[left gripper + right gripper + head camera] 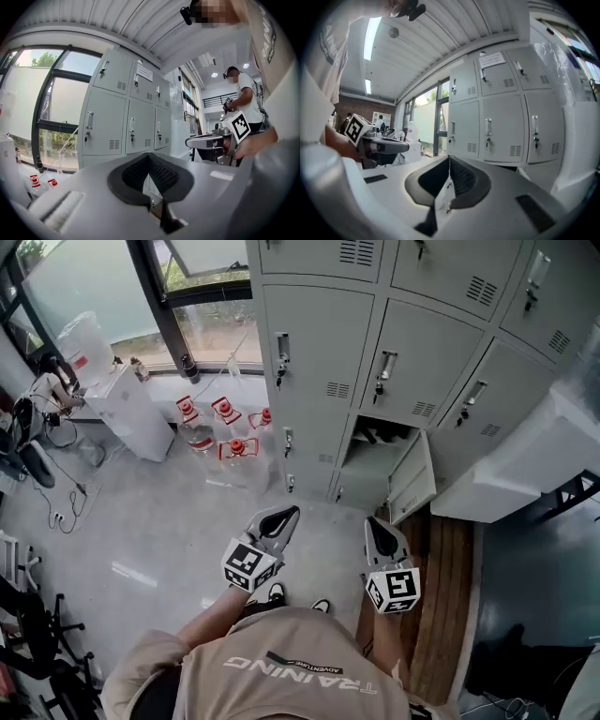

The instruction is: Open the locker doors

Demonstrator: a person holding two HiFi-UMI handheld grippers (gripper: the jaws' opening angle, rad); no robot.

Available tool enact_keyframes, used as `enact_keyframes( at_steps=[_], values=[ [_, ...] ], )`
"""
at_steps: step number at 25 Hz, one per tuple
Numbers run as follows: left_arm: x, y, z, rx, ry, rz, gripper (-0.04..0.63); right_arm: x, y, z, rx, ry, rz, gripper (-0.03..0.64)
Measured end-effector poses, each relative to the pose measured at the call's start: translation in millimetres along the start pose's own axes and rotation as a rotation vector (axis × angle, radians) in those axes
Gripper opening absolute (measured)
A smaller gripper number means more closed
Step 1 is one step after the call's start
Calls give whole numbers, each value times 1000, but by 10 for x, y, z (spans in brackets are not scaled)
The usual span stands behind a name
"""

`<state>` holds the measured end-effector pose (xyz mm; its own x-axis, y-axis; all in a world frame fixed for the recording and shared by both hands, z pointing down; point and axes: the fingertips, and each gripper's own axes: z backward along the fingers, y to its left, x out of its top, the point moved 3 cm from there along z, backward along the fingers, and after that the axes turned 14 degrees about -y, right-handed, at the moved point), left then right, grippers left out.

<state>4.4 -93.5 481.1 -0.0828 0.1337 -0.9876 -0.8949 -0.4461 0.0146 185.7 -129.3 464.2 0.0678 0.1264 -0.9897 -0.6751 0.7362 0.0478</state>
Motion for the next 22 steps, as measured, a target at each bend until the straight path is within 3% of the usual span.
enact_keyframes(
  at_steps=[6, 9, 22],
  values=[
    [384, 266, -58, -6, -72, -16, 6, 491, 16, -44, -135, -121, 146, 12],
    [579, 321, -80, 5, -114, -23, 6, 662, 23, -19, -156, -139, 207, 12],
    [589, 294, -285, -83, -80, -22, 6, 670, 62, -190, -105, -139, 105, 11]
  ],
)
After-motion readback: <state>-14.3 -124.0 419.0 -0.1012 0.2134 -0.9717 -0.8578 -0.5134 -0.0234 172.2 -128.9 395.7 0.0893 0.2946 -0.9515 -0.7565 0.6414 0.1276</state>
